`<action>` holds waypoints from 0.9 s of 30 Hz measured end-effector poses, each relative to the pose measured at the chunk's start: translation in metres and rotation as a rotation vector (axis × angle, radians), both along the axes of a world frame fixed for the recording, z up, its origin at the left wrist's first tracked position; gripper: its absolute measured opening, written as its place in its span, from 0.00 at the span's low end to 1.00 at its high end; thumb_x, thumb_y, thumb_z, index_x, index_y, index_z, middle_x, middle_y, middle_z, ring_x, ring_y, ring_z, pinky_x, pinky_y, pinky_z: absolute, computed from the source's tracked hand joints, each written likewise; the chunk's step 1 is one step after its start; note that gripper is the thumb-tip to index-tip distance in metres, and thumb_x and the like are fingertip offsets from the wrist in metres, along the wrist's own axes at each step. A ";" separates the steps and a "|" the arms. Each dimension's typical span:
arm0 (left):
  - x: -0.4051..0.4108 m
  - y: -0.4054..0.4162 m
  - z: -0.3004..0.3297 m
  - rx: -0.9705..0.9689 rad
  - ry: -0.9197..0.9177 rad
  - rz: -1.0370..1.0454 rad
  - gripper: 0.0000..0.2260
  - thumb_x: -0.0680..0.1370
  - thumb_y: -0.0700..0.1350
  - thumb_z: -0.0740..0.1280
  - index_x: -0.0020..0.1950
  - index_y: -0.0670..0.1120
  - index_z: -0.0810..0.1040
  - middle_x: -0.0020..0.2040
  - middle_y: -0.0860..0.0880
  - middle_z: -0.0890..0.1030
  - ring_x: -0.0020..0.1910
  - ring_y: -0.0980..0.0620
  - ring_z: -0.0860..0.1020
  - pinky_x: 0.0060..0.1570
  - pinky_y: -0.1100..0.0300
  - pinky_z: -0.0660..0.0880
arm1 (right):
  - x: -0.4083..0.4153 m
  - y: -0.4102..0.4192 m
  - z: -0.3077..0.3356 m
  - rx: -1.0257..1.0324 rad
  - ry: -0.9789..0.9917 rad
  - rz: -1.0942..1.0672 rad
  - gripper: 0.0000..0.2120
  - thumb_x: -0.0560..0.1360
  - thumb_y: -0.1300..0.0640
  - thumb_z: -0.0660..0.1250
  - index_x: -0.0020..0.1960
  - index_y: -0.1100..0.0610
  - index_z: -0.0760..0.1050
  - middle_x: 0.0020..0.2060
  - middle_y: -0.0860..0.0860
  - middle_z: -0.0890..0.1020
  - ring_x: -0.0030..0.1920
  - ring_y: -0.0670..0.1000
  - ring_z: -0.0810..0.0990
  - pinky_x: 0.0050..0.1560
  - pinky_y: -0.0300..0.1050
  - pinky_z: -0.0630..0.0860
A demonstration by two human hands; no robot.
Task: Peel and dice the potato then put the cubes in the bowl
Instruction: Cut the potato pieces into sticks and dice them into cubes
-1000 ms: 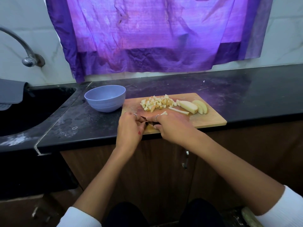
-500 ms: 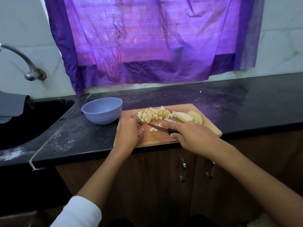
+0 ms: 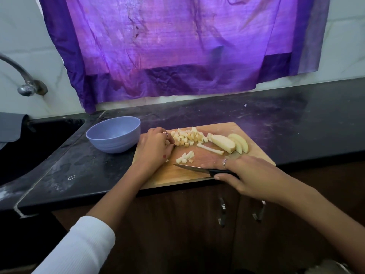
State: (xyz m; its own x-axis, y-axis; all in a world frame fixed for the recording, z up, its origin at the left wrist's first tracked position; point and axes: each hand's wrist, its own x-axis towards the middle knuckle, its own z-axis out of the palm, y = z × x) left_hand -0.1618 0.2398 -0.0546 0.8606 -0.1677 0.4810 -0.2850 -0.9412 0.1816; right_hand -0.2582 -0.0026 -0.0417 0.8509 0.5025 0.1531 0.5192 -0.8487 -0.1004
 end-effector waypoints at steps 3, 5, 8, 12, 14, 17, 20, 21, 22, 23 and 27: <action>0.004 0.004 -0.004 -0.014 0.012 -0.034 0.08 0.77 0.44 0.67 0.54 0.49 0.84 0.58 0.50 0.78 0.60 0.49 0.73 0.59 0.48 0.71 | 0.011 0.003 -0.001 0.014 0.008 0.042 0.14 0.80 0.42 0.55 0.55 0.48 0.75 0.40 0.42 0.76 0.39 0.43 0.73 0.40 0.40 0.72; 0.006 0.006 -0.005 -0.085 0.025 -0.050 0.08 0.77 0.42 0.67 0.53 0.49 0.84 0.57 0.49 0.79 0.58 0.49 0.75 0.59 0.48 0.72 | 0.017 0.007 0.001 0.011 0.006 0.054 0.15 0.80 0.41 0.55 0.61 0.42 0.74 0.42 0.42 0.78 0.39 0.42 0.72 0.40 0.41 0.71; 0.001 0.006 -0.002 -0.304 0.040 -0.068 0.10 0.78 0.39 0.64 0.54 0.47 0.83 0.54 0.49 0.80 0.52 0.50 0.78 0.53 0.58 0.75 | 0.033 0.012 0.008 0.013 -0.067 0.045 0.16 0.80 0.42 0.56 0.67 0.33 0.67 0.61 0.44 0.77 0.55 0.46 0.75 0.50 0.44 0.72; -0.006 0.009 -0.002 -0.528 0.001 -0.017 0.12 0.82 0.43 0.59 0.60 0.46 0.80 0.54 0.50 0.81 0.52 0.55 0.77 0.47 0.69 0.69 | 0.061 0.022 0.008 0.035 -0.120 0.011 0.17 0.79 0.43 0.59 0.67 0.33 0.68 0.59 0.45 0.79 0.55 0.45 0.75 0.54 0.50 0.75; -0.006 0.011 -0.004 -0.577 -0.033 -0.011 0.13 0.83 0.46 0.58 0.61 0.45 0.79 0.52 0.52 0.81 0.49 0.60 0.77 0.45 0.75 0.67 | 0.069 0.027 0.005 0.174 -0.135 -0.031 0.17 0.79 0.44 0.60 0.67 0.38 0.70 0.60 0.45 0.79 0.57 0.47 0.76 0.51 0.47 0.74; -0.008 0.010 -0.004 -0.602 -0.085 0.003 0.14 0.83 0.47 0.56 0.61 0.44 0.78 0.49 0.55 0.78 0.46 0.62 0.74 0.42 0.74 0.64 | 0.057 0.026 0.006 0.247 -0.098 0.008 0.16 0.78 0.44 0.61 0.66 0.39 0.72 0.55 0.43 0.80 0.53 0.43 0.74 0.48 0.45 0.73; -0.009 0.008 -0.004 -0.633 -0.124 0.008 0.13 0.83 0.46 0.56 0.59 0.43 0.78 0.46 0.54 0.78 0.46 0.57 0.75 0.43 0.70 0.64 | 0.036 0.025 0.010 0.136 0.050 0.054 0.14 0.77 0.42 0.62 0.62 0.39 0.74 0.40 0.36 0.75 0.41 0.36 0.71 0.40 0.36 0.69; -0.009 0.008 -0.005 -0.641 -0.129 0.010 0.13 0.83 0.46 0.57 0.57 0.43 0.78 0.44 0.54 0.78 0.43 0.58 0.75 0.40 0.70 0.64 | 0.034 0.027 0.010 0.113 0.055 0.039 0.14 0.77 0.42 0.62 0.62 0.41 0.75 0.37 0.36 0.73 0.39 0.36 0.71 0.38 0.35 0.67; -0.010 0.007 -0.005 -0.644 -0.134 0.012 0.12 0.83 0.45 0.57 0.55 0.42 0.78 0.41 0.53 0.77 0.40 0.60 0.74 0.39 0.71 0.65 | 0.034 0.029 0.011 0.094 0.024 0.023 0.14 0.78 0.42 0.62 0.62 0.41 0.75 0.40 0.36 0.75 0.42 0.37 0.72 0.39 0.36 0.69; -0.011 0.007 -0.005 -0.641 -0.139 0.008 0.12 0.83 0.45 0.57 0.54 0.41 0.78 0.41 0.52 0.77 0.39 0.61 0.73 0.39 0.71 0.66 | 0.040 0.033 0.012 0.076 -0.028 0.006 0.15 0.78 0.41 0.61 0.64 0.40 0.74 0.46 0.39 0.78 0.48 0.40 0.75 0.43 0.39 0.72; -0.014 0.007 -0.006 -0.594 -0.148 -0.024 0.13 0.83 0.45 0.57 0.59 0.42 0.78 0.50 0.48 0.81 0.49 0.55 0.77 0.53 0.59 0.73 | 0.066 0.042 0.016 0.121 -0.087 -0.145 0.15 0.78 0.46 0.64 0.64 0.42 0.75 0.56 0.46 0.81 0.51 0.48 0.78 0.46 0.42 0.74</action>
State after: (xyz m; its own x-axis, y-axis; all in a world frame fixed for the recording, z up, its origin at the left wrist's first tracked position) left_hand -0.1757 0.2473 -0.0606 0.7769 0.1466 0.6123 -0.3674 -0.6842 0.6300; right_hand -0.1918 0.0391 -0.0257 0.8940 0.3490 0.2810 0.4034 -0.8999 -0.1658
